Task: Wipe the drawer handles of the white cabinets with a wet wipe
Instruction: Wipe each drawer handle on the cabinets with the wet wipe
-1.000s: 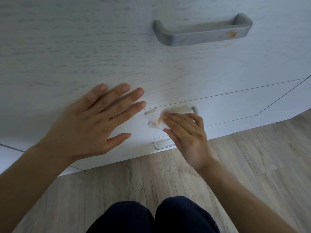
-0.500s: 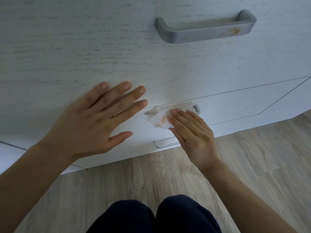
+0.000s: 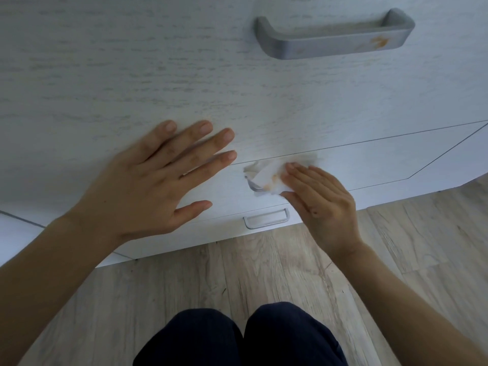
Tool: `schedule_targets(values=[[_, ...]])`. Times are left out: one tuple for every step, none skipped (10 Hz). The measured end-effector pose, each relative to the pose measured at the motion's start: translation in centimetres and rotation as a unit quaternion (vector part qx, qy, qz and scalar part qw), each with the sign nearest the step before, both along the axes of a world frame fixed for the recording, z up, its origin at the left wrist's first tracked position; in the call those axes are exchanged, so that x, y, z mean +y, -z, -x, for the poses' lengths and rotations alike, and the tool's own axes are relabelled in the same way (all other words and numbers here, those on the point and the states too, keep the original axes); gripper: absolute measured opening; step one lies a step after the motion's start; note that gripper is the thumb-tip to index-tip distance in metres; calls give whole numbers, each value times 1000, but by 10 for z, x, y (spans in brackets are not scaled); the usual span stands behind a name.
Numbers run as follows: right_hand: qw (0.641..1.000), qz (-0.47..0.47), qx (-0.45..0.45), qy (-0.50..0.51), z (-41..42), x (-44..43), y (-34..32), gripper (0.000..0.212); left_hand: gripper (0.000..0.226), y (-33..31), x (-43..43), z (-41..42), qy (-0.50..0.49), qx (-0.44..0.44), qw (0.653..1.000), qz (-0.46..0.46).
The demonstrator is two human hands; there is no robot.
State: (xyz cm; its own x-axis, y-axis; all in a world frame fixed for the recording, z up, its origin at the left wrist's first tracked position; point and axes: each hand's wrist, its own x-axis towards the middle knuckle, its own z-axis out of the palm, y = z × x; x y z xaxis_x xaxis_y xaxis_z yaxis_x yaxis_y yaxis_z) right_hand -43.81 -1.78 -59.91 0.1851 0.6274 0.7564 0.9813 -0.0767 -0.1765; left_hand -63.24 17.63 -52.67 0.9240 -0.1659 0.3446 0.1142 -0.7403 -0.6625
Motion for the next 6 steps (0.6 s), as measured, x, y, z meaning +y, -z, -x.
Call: schedule_targets(values=[[1000, -9, 12, -13, 11, 9, -1, 19, 68, 0, 0, 0, 3, 0, 1000, 2], [1000, -7, 19, -21, 9, 9, -1, 19, 68, -2, 0, 1, 7, 3, 1000, 9], [1000, -12, 27, -8, 2, 5, -1, 20, 68, -2, -1, 1, 6, 6, 1000, 13], [999, -21, 38, -13, 8, 11, 3, 19, 68, -2, -1, 1, 5, 7, 1000, 10], [1000, -15, 16, -17, 3, 9, 3, 19, 68, -3, -1, 1, 5, 9, 1000, 12], [1000, -26, 10, -13, 3, 9, 2, 19, 68, -3, -1, 0, 6, 6, 1000, 15]])
